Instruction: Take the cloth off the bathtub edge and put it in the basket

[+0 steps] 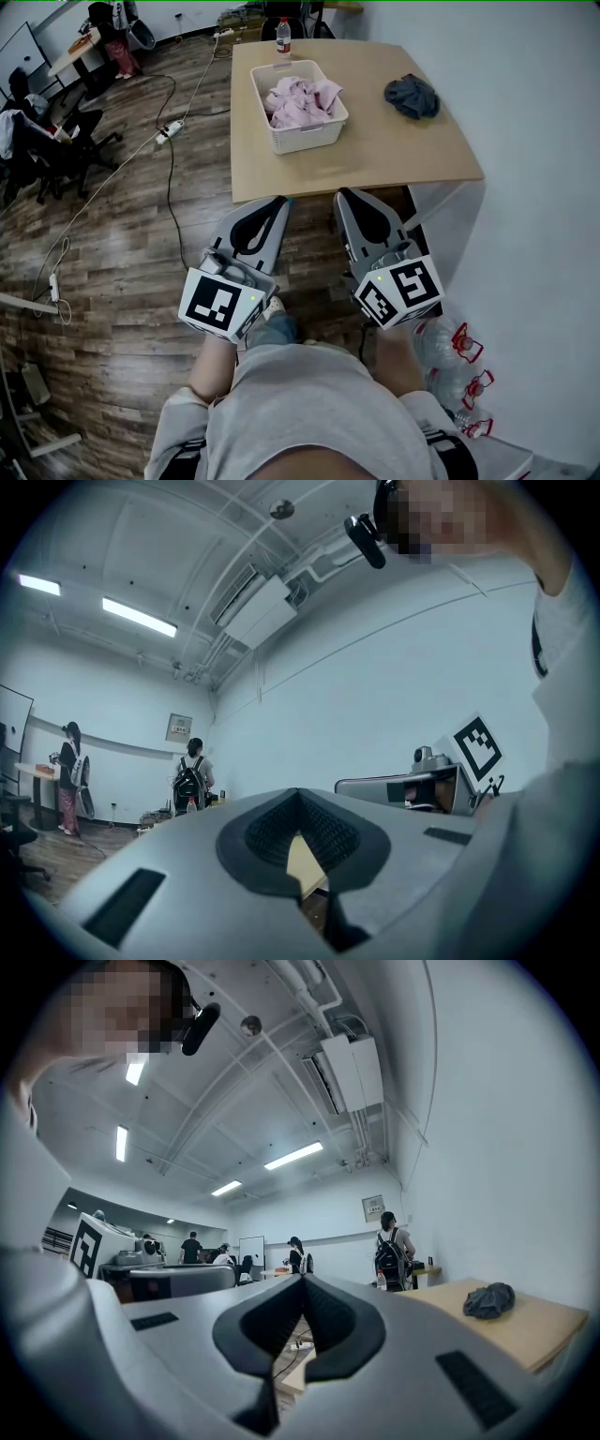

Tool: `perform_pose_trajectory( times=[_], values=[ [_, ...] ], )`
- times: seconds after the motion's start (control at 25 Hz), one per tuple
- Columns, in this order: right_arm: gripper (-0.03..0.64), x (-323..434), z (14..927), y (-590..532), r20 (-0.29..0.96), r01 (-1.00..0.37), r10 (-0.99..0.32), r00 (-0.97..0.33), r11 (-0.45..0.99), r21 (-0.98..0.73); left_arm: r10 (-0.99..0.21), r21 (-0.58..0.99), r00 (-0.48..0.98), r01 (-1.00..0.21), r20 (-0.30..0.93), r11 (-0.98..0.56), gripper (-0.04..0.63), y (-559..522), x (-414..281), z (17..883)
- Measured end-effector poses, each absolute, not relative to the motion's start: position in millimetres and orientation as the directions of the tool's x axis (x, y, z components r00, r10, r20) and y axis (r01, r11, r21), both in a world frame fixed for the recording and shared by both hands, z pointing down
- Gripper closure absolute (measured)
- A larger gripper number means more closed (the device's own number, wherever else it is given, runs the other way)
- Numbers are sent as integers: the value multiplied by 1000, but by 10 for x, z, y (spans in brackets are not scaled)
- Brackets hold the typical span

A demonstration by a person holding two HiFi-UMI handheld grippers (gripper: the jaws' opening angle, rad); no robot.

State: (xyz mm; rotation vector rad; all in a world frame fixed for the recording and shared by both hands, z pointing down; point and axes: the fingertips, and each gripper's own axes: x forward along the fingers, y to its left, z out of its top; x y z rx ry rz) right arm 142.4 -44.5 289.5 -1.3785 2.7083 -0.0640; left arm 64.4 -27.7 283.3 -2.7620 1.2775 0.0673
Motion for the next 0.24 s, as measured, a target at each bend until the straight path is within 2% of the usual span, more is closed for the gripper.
perform_pose_trajectory(
  times=[0.24],
  values=[
    [607,1402,2867,-452,-73,-798,-802,-594,598,-77,-756,-73,650,-760,-81,-646,598,-289,645,2802]
  ],
)
